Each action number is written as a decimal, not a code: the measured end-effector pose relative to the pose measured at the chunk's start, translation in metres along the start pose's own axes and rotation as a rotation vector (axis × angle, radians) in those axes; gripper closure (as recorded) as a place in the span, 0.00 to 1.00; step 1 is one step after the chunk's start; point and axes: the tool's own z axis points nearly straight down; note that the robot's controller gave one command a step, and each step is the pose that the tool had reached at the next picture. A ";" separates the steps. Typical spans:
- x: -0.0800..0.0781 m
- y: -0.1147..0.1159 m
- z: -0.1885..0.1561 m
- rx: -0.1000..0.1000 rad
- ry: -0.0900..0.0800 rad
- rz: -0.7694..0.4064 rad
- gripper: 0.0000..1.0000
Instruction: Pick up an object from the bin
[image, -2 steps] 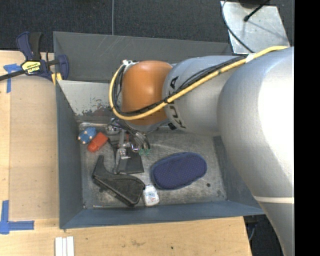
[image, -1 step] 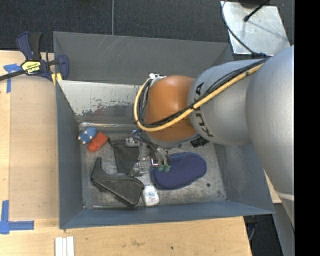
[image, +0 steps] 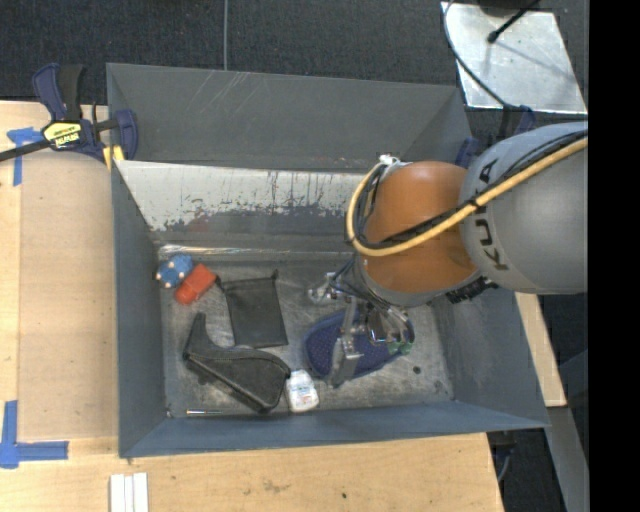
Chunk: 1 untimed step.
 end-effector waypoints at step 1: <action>-0.056 -0.060 0.062 -0.007 -0.004 -0.132 0.00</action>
Offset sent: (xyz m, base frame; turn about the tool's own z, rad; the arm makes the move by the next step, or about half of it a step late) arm 0.0561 -0.0565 -0.0631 -0.1352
